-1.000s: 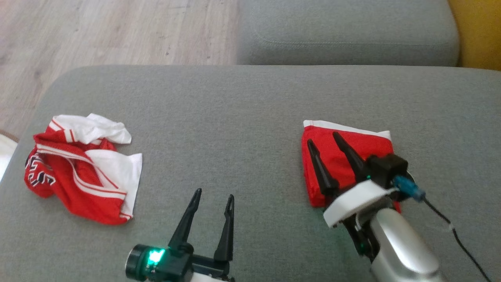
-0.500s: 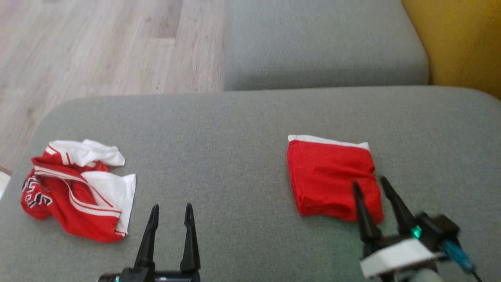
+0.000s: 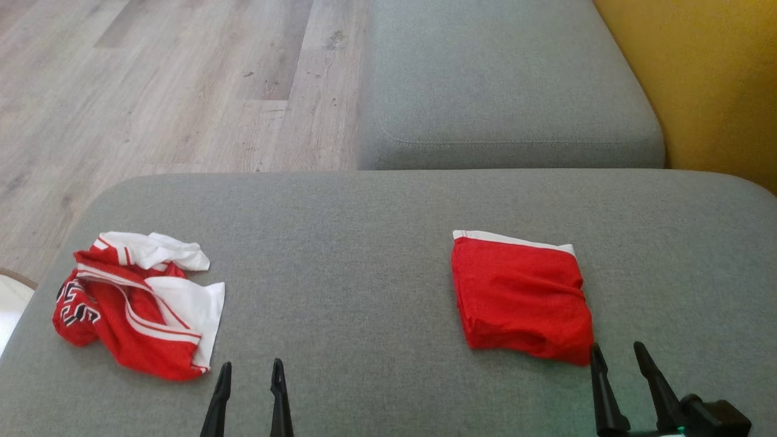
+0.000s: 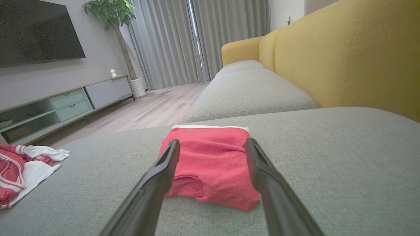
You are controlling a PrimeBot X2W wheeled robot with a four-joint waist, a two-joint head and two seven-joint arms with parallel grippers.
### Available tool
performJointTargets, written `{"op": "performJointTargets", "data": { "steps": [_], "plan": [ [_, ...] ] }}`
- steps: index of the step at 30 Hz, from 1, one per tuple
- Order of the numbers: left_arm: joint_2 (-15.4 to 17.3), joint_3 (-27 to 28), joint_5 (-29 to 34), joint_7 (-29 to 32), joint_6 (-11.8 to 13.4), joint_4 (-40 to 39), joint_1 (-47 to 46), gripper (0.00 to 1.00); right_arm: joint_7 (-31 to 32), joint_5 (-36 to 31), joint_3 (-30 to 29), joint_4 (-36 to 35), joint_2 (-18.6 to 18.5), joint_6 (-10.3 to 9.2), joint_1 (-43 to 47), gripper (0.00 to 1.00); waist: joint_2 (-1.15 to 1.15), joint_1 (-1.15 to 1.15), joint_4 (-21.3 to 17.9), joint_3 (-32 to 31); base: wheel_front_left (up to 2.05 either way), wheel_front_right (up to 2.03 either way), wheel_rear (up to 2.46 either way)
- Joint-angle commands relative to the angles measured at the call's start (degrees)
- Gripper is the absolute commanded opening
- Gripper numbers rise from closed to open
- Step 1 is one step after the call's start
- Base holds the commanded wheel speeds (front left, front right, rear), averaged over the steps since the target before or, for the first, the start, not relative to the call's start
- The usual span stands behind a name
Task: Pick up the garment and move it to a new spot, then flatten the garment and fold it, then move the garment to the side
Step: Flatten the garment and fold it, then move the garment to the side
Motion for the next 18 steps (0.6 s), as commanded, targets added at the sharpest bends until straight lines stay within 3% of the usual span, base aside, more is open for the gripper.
{"op": "performJointTargets", "data": {
  "steps": [1, 18],
  "plan": [
    [-0.43, 1.87, 0.62, -0.55, -0.51, -2.11, -2.24, 1.00, -0.62, -0.73, 0.81, -2.05, -0.28, 0.19, -1.60, 1.00, 0.00, 0.01, 0.15, -0.28, 0.00, 0.00, 0.00],
    [-0.43, 2.67, 1.31, -0.55, -1.31, -1.65, -1.83, 1.00, -0.62, -1.94, 0.60, -2.16, 0.55, 0.19, -1.43, 1.00, 0.00, 0.01, -0.25, -0.22, 0.00, 0.00, 0.00]
  ]
}}
